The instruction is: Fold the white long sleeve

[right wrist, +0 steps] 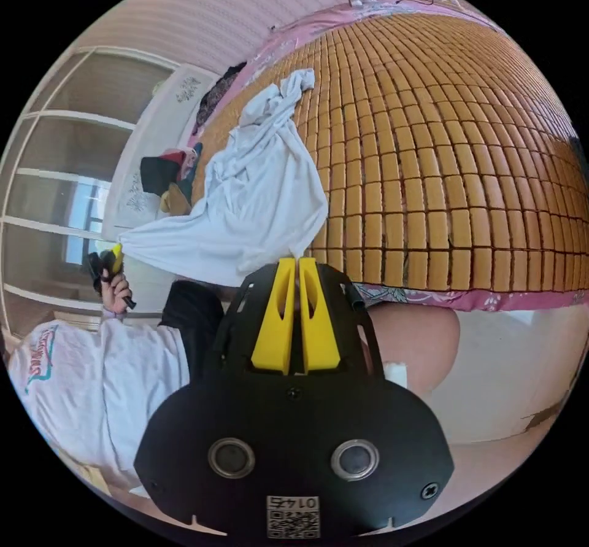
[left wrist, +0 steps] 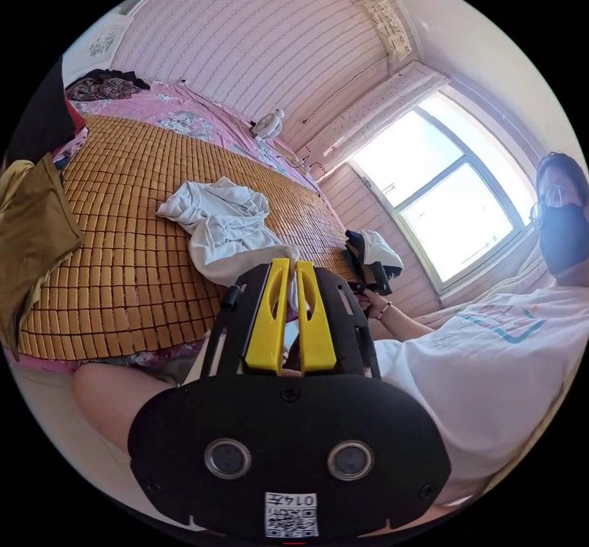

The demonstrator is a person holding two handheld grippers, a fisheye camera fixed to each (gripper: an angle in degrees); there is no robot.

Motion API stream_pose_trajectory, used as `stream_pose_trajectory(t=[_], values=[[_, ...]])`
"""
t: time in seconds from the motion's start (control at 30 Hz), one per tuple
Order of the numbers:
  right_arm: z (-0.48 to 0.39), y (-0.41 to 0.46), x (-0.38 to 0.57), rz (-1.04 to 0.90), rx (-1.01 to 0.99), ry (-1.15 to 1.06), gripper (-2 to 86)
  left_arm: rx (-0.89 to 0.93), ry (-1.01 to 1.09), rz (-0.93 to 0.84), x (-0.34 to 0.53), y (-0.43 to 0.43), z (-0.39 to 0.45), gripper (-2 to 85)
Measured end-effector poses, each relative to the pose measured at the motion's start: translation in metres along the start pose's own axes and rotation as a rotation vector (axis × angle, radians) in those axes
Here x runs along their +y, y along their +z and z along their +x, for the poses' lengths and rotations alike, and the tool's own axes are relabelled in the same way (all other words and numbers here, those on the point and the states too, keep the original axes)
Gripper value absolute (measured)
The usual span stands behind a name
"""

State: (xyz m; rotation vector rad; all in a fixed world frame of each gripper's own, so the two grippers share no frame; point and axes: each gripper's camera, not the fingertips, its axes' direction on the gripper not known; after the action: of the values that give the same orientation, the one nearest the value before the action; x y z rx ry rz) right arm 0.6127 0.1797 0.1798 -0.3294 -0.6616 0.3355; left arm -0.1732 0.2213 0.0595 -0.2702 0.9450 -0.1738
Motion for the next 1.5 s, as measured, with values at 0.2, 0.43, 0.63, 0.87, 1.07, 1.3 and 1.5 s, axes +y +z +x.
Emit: stream_pose_trajectory(t=[0.2, 0.43, 0.63, 0.87, 1.07, 1.3, 1.5], values=[[-0.005, -0.117, -0.021, 0.401, -0.472, 0.006, -0.1, -0.059, 0.225, 0.208, -0.030, -0.059, 0.059, -0.8], [-0.215, -0.257, -0.091, 0.513, -0.510, -0.532, -0.1, -0.211, 0.501, 0.593, -0.106, -0.181, 0.190, -0.9], [-0.372, -0.399, -0.032, 0.831, -0.376, -0.925, -0.1, -0.231, 0.639, 0.839, -0.111, -0.272, 0.286, -0.9], [-0.396, -0.443, 0.024, 0.870, -0.170, -0.946, -0.2, -0.191, 0.697, 0.879, -0.076, -0.289, 0.330, -0.9], [-0.416, -0.508, 0.113, 0.995, -0.394, -1.160, -0.2, -0.077, 0.876, 1.103, -0.027, -0.339, 0.389, -1.0], [-0.419, -0.477, 0.057, 0.885, -0.118, -1.029, -0.2, -0.308, 0.738, 0.824, -0.117, -0.289, 0.368, -1.0], [-0.321, -0.322, -0.095, 0.462, 0.012, -0.527, -0.1, -0.432, 0.358, 0.440, -0.204, -0.157, 0.235, -1.0]])
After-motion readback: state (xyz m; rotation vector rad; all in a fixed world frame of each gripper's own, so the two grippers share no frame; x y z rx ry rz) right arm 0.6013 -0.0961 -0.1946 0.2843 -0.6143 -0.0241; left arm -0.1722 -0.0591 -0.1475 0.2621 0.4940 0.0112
